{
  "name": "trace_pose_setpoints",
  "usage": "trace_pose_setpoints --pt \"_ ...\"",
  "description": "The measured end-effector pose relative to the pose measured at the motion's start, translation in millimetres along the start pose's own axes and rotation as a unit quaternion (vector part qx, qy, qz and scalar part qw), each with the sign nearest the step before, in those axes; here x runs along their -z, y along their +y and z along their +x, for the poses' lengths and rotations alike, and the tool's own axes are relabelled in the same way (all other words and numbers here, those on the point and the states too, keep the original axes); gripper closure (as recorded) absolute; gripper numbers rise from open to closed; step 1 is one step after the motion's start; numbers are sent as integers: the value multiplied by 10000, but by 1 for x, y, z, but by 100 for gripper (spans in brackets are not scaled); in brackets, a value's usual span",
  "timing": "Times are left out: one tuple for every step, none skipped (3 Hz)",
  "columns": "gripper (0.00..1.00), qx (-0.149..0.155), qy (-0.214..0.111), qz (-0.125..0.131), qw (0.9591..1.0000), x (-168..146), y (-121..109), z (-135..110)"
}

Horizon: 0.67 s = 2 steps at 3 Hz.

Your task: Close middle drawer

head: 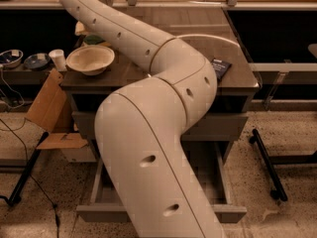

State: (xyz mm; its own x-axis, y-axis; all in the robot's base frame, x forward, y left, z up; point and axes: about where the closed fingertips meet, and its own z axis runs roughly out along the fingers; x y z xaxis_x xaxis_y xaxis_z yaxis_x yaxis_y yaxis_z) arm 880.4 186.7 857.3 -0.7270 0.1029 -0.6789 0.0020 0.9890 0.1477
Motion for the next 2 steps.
trace_pose_setpoints --pt "0 53 136 146 9998 -11 -4 3" --pt "0 97 188 190 9996 -15 -4 4"
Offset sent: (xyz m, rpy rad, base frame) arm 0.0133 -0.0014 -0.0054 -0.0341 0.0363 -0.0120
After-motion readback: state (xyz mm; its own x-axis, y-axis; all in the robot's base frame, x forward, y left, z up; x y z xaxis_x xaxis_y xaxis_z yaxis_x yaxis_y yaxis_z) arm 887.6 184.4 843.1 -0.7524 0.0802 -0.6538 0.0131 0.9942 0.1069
